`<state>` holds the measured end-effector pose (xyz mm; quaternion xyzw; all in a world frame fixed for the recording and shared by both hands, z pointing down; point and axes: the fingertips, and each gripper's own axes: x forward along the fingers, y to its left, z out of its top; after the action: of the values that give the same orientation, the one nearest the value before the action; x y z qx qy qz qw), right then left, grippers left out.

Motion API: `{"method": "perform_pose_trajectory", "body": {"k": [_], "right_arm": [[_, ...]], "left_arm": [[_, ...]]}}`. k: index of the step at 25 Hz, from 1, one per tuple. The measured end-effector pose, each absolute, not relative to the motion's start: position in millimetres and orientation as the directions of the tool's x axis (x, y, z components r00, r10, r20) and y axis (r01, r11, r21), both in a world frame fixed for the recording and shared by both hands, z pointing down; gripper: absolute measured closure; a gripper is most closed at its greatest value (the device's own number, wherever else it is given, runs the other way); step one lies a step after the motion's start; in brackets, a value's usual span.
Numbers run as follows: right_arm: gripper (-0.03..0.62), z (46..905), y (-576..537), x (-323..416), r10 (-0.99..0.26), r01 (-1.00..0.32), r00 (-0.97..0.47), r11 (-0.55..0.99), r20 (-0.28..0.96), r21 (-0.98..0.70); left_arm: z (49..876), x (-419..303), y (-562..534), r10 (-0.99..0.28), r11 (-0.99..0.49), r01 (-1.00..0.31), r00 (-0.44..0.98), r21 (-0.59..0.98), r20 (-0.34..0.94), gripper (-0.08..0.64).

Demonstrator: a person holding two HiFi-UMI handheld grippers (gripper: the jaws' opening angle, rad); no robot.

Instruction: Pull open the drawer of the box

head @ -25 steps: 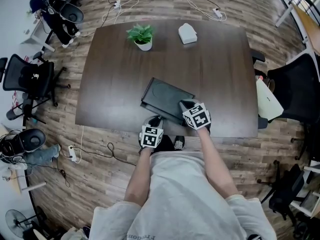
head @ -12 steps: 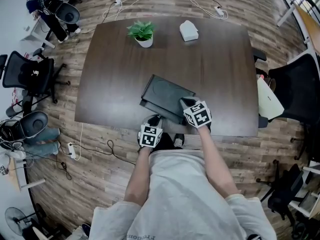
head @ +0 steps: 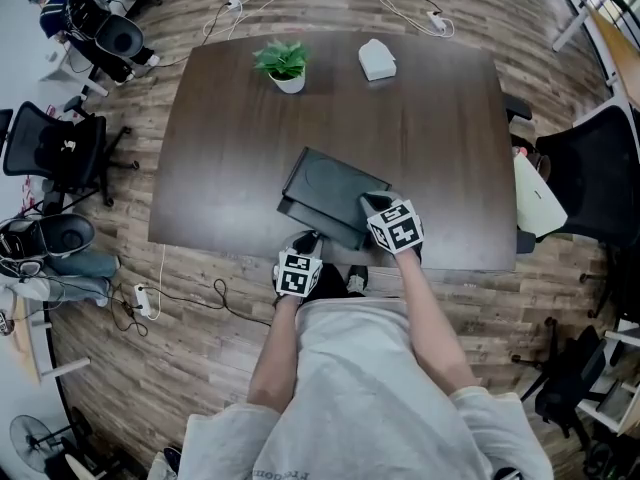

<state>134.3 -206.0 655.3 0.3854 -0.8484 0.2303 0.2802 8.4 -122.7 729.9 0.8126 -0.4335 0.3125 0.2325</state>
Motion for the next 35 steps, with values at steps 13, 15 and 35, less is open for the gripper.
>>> {"method": "perform_pose_trajectory", "body": {"k": [13,15,35], "right_arm": [[0.592,655,-208,135,-0.542,-0.798,-0.529,0.58,0.653,-0.165],[0.592,654,-207,135,-0.545,-0.798,-0.529,0.579,0.65,-0.164],[0.592,653,-210,139,-0.555,-0.806,-0.542,0.555,0.631,-0.205]], "left_arm": [[729,5,-113,-0.558,-0.519,-0.848,0.435,0.112,0.706,0.436],[727,6,-110,-0.558,-0.517,-0.848,0.437,0.118,0.706,0.436],[730,-3,-95,-0.558,-0.51,-0.853,0.425,0.109,0.713,0.436]]}}
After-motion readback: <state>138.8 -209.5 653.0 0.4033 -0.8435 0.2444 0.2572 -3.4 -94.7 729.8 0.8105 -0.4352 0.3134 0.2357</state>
